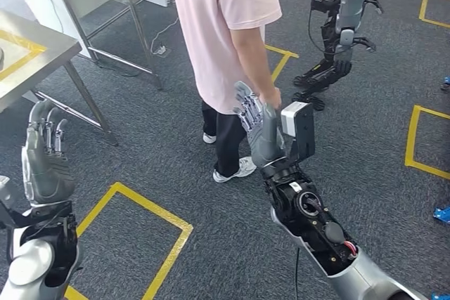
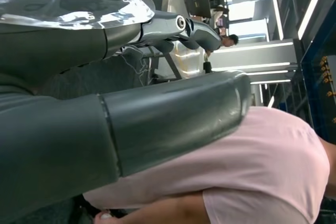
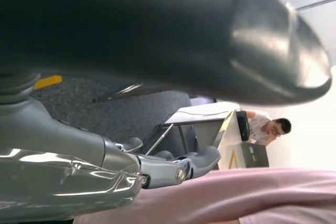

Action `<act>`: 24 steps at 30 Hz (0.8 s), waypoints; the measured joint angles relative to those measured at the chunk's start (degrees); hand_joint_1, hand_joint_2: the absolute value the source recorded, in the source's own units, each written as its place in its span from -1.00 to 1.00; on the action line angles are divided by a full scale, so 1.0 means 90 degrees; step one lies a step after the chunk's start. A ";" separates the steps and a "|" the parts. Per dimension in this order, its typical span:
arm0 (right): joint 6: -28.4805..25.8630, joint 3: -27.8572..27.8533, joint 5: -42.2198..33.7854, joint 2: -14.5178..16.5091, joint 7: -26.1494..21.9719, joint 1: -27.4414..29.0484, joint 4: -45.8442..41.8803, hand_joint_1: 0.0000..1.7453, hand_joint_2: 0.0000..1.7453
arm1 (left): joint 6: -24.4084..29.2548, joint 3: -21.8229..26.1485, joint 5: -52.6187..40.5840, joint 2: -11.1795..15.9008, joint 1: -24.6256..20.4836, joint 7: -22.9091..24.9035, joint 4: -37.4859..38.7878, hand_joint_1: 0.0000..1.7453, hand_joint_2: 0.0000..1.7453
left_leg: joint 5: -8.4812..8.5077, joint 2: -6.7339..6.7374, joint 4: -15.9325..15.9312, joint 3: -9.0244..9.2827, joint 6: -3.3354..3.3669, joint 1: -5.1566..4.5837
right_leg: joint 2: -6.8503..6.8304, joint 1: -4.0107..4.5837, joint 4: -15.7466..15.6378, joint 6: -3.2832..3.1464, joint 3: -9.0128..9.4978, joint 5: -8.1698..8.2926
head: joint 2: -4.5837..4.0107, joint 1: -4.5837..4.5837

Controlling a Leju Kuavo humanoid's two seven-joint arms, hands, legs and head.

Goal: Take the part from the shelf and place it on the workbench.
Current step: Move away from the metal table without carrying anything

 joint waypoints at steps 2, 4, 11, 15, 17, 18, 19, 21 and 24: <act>-0.0039 0.0001 0.0021 0.0000 -0.0026 0.0038 -0.0021 -1.00 -1.00 | 0.0005 -0.0004 -0.0011 -0.0008 -0.0001 -0.0017 0.0008 -1.00 -1.00 | 0.0024 0.0109 -0.0053 0.0032 0.0051 0.0021 | -0.0101 -0.0002 0.0099 0.0067 -0.0067 -0.0078 | 0.0000 0.0011; -0.0086 0.0003 0.0072 0.0000 -0.0048 0.0059 -0.0032 -1.00 -1.00 | -0.0012 -0.0008 -0.0026 -0.0019 0.0010 -0.0028 0.0015 -1.00 -1.00 | 0.0037 0.0227 -0.0091 0.0059 0.0093 0.0041 | -0.0401 -0.0007 0.0684 0.0127 -0.0335 -0.0419 | -0.0001 0.0081; -0.0122 0.0009 0.0115 0.0000 -0.0058 0.0166 -0.0064 -1.00 -1.00 | 0.0001 -0.0034 -0.0066 -0.0048 0.0088 0.0004 0.0047 -1.00 -1.00 | -0.0040 0.0612 -0.0069 0.0125 0.0019 0.0055 | -0.0831 -0.0098 0.0748 0.0253 -0.0288 -0.0267 | 0.0000 0.0273; -0.0122 0.0007 0.0131 0.0000 -0.0022 0.0210 -0.0124 -1.00 -1.00 | 0.0008 -0.0046 -0.0097 -0.0055 0.0095 0.0089 0.0046 -1.00 -1.00 | -0.0068 0.0793 -0.0049 0.0145 -0.0106 0.0003 | -0.0927 -0.0028 0.0055 0.0098 0.0075 -0.0129 | 0.0000 0.0280; -0.0123 0.0005 0.0165 0.0000 -0.0017 0.0240 -0.0152 -1.00 -1.00 | 0.0006 -0.0058 -0.0101 -0.0058 0.0094 0.0101 0.0046 -1.00 -1.00 | -0.0162 0.0759 0.0069 0.0126 -0.0174 0.0022 | -0.0809 -0.0040 0.0043 0.0013 0.0067 -0.0104 | 0.0000 0.0236; -0.0124 0.0003 0.0183 0.0000 -0.0019 0.0241 -0.0167 -1.00 -1.00 | 0.0005 -0.0062 -0.0102 -0.0060 0.0089 0.0101 0.0046 -1.00 -1.00 | -0.0295 0.0650 0.0283 0.0046 -0.0198 0.0032 | -0.0755 -0.0050 0.0030 -0.0030 0.0073 -0.0090 | 0.0000 0.0209; -0.0124 0.0003 0.0196 0.0001 -0.0020 0.0244 -0.0181 -1.00 -1.00 | 0.0004 -0.0066 -0.0102 -0.0060 0.0088 0.0101 0.0046 -1.00 -1.00 | -0.0491 0.0507 0.0642 -0.0110 -0.0212 0.0036 | -0.0702 -0.0058 0.0020 -0.0064 0.0076 -0.0080 | 0.0000 0.0169; -0.0124 0.0006 0.0205 0.0002 -0.0018 0.0260 -0.0188 -1.00 -1.00 | -0.0001 -0.0074 -0.0101 -0.0057 0.0099 0.0100 0.0048 -1.00 -1.00 | -0.0892 0.0322 0.1553 -0.0566 -0.0206 0.0024 | -0.0588 -0.0040 0.0021 -0.0107 0.0061 -0.0071 | 0.0000 0.0079; -0.0124 0.0009 0.0205 0.0002 -0.0021 0.0295 -0.0188 -1.00 -1.00 | -0.0032 -0.0078 -0.0095 -0.0054 0.0121 0.0099 0.0055 -1.00 -1.00 | -0.0791 0.0276 0.1825 -0.0785 -0.0134 0.0005 | -0.0377 0.0004 0.0022 -0.0131 0.0053 -0.0057 | 0.0000 0.0010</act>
